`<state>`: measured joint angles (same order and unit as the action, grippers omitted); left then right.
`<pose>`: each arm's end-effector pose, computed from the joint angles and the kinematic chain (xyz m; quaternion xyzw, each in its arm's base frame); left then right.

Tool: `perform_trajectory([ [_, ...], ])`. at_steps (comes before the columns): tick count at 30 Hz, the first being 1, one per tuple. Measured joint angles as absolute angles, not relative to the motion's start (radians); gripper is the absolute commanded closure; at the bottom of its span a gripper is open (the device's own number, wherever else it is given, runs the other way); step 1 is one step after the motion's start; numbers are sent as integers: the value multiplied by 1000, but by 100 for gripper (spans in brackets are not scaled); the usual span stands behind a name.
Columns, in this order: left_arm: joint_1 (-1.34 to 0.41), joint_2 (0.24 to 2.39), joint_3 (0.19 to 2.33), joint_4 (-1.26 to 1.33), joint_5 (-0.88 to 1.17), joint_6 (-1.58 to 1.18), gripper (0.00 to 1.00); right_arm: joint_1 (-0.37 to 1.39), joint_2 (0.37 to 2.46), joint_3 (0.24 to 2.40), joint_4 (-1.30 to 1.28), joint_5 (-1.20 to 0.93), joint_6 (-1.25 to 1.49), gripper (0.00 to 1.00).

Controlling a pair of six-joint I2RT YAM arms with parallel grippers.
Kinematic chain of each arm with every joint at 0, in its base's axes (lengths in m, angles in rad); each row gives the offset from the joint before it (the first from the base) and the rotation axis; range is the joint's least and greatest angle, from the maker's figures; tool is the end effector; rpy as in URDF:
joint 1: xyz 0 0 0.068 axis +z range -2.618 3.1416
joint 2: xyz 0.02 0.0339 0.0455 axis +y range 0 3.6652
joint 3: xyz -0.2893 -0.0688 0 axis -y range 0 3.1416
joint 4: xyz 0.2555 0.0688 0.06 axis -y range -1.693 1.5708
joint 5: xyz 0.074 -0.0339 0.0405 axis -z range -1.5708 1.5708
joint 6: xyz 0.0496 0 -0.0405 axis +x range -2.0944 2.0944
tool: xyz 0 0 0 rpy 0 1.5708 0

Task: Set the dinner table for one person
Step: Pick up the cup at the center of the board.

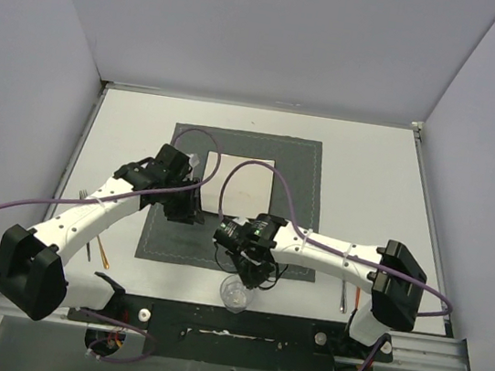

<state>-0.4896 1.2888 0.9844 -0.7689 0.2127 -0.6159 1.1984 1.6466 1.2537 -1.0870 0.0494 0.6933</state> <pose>0.2243 -0.1314 0.2644 -0.0347 0.9635 -0.2161 0.1543 0.1158 0.2898 0.2365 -0.2485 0.9673 0.0224 0.0466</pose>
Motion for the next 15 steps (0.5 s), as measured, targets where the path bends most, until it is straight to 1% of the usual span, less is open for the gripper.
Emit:
perform_trajectory([
  [6, -476, 1288, 966, -767, 217, -616, 67, 1198, 1623, 1259, -1085, 72, 696, 100],
  [15, -465, 1288, 960, -767, 221, -616, 67, 1197, 1621, 1327, -1124, 101, 696, 100],
])
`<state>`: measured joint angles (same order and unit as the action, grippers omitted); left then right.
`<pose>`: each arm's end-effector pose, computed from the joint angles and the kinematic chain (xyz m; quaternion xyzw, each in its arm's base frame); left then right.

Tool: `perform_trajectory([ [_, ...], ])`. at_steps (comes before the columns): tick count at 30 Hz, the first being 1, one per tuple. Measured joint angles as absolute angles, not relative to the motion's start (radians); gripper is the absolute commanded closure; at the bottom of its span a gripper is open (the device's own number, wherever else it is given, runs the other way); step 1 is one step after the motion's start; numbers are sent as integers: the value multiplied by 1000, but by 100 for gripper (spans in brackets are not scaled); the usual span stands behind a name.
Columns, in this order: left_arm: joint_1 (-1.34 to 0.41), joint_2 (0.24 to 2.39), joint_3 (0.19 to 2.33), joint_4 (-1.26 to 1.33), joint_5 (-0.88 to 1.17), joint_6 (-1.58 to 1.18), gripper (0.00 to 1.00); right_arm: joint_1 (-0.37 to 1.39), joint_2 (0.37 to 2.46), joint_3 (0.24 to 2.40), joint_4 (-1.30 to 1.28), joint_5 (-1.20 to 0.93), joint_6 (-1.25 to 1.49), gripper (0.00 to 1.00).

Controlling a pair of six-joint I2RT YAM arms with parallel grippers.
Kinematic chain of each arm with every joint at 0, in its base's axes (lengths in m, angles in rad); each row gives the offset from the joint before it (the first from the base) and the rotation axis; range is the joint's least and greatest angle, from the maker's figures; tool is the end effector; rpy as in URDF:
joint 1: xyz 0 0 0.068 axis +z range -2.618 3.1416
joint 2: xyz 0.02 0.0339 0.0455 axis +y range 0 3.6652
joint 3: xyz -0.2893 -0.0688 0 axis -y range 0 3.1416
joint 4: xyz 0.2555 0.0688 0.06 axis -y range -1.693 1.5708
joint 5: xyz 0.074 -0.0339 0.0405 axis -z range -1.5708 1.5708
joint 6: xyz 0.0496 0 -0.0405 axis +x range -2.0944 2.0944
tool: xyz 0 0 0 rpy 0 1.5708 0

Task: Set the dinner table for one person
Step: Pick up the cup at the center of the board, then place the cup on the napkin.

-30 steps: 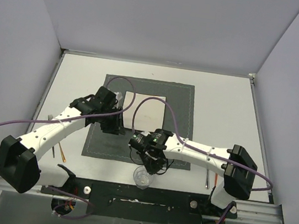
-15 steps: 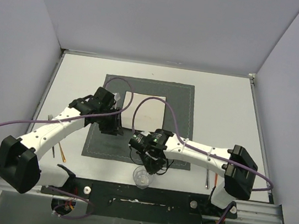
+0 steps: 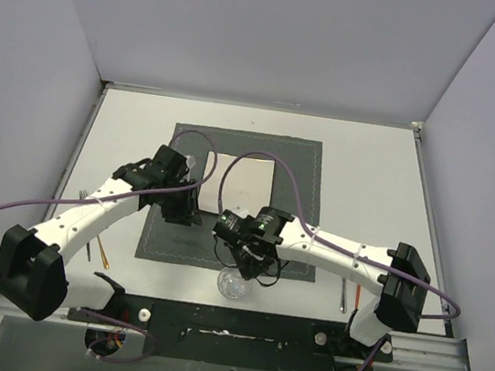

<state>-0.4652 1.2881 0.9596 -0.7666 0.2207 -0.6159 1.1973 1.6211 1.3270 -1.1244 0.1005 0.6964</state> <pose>0.2244 -0.1248 0.2569 -0.0468 0.9651 -0.2123 0.1457 0.1196 0.2916 0.2639 -0.2431 0.9657 0.0324 0.0850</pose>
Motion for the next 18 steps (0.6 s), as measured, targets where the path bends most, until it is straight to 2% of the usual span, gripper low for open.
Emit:
perform_trajectory([
  [10, -450, 1273, 941, -764, 227, -616, 67, 1155, 1620, 1404, -1164, 106, 693, 100],
  [18, -405, 1257, 941, -765, 244, -596, 67, 1027, 1620, 1453, -1188, 112, 659, 100],
])
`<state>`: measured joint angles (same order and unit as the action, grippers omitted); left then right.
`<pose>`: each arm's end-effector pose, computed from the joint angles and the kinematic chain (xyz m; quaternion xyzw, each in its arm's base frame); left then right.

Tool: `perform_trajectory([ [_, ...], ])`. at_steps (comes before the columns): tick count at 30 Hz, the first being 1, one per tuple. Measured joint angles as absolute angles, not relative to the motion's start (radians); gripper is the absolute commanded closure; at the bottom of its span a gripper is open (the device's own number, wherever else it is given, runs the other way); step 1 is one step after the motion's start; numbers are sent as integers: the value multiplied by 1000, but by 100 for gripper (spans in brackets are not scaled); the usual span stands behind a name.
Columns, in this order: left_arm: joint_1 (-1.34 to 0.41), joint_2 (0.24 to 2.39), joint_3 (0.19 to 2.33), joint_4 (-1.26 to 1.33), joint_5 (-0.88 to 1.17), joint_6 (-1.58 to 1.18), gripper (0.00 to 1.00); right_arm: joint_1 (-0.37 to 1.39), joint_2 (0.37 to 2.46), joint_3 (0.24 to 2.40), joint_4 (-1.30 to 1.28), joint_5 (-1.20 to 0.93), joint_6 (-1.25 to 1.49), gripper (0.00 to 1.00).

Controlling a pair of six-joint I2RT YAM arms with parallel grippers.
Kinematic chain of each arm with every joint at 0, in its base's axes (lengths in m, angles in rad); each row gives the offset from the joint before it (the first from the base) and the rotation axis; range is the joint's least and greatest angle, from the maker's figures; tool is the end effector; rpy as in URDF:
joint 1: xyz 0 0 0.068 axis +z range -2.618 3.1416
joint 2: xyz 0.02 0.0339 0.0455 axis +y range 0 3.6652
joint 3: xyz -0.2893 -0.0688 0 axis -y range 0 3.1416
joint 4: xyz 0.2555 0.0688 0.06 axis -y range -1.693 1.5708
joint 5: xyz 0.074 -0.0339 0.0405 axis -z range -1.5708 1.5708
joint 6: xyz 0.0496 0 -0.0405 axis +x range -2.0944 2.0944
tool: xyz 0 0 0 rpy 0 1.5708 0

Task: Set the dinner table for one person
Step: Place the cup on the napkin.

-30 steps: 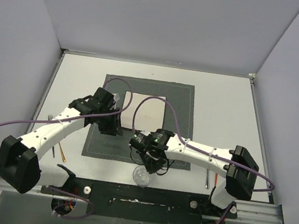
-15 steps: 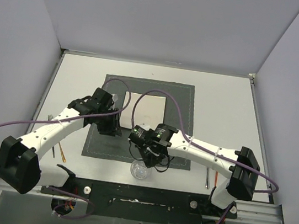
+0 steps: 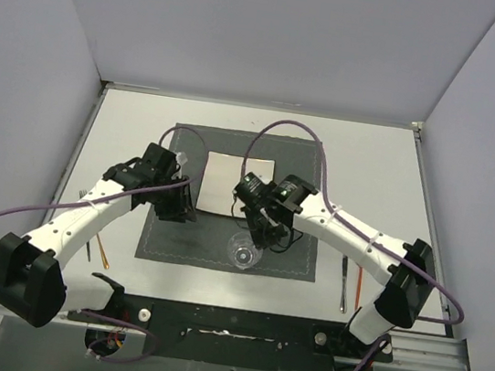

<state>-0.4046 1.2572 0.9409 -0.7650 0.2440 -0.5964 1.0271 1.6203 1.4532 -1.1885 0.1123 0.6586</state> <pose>0.2248 -0.1093 0.2585 -0.0629 0.9614 -0.2190 0.1544 0.1716 0.2732 0.2987 -0.1759 0.9770 0.0429 0.1130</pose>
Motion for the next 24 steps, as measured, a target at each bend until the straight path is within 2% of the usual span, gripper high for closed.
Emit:
perform_trajectory([
  [12, -340, 1218, 939, -775, 252, -548, 67, 708, 1696, 1660, -1205, 83, 519, 100],
  [24, -323, 1225, 938, -784, 250, -503, 67, 577, 1904, 1836, -1213, 56, 435, 100],
])
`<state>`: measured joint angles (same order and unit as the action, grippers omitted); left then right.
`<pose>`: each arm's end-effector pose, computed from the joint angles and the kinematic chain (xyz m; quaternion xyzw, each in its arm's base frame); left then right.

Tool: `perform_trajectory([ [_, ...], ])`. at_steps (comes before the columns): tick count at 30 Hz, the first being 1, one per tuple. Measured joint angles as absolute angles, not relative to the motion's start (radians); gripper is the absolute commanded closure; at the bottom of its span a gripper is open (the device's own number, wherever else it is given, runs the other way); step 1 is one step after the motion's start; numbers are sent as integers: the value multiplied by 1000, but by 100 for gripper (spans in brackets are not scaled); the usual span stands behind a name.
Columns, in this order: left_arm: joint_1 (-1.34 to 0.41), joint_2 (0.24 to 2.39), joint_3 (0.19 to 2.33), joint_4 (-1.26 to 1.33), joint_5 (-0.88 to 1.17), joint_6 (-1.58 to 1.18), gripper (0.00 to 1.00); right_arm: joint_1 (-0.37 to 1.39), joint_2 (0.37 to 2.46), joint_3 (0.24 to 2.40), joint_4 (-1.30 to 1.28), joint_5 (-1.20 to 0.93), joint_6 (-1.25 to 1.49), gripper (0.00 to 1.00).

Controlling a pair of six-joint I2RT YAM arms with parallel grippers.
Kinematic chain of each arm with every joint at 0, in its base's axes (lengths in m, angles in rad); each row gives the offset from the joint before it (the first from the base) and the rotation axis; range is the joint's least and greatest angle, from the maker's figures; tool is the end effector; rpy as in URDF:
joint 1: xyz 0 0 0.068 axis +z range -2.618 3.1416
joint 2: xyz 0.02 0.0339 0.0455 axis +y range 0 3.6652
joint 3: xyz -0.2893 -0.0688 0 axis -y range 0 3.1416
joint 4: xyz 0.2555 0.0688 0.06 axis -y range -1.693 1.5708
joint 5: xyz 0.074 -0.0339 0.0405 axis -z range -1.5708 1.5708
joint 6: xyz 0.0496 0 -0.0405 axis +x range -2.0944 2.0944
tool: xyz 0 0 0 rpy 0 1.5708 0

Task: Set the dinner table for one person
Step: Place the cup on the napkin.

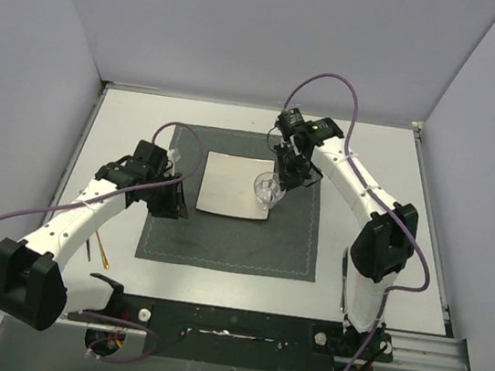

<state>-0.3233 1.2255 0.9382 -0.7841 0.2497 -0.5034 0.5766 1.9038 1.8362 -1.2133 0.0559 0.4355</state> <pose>0.2261 -0.0887 0.2637 -0.0558 0.9603 -0.2090 0.1761 0.3443 0.2206 0.3111 -0.0657 0.9870 0.0458 0.1397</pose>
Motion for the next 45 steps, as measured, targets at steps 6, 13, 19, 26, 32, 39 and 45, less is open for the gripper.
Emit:
perform_trajectory([
  [6, -321, 1258, 938, -783, 250, -488, 67, 498, 1962, 1950, -1215, 45, 408, 100],
  [13, -319, 1282, 939, -783, 250, -480, 67, 403, 2043, 2052, -1216, 19, 393, 100],
  [19, -319, 1316, 939, -781, 250, -467, 67, 348, 2141, 2158, -1222, 2, 379, 100],
  [26, -314, 1358, 939, -769, 251, -456, 67, 327, 2188, 2183, -1219, -1, 374, 100],
  [32, -312, 1359, 940, -770, 250, -450, 67, 318, 2254, 2256, -1217, -4, 373, 100],
  [39, -306, 1374, 940, -770, 242, -448, 67, 285, 2337, 2363, -1213, -4, 369, 100],
  [45, -300, 1411, 946, -769, 240, -444, 67, 242, 2373, 2386, -1214, -3, 366, 100],
])
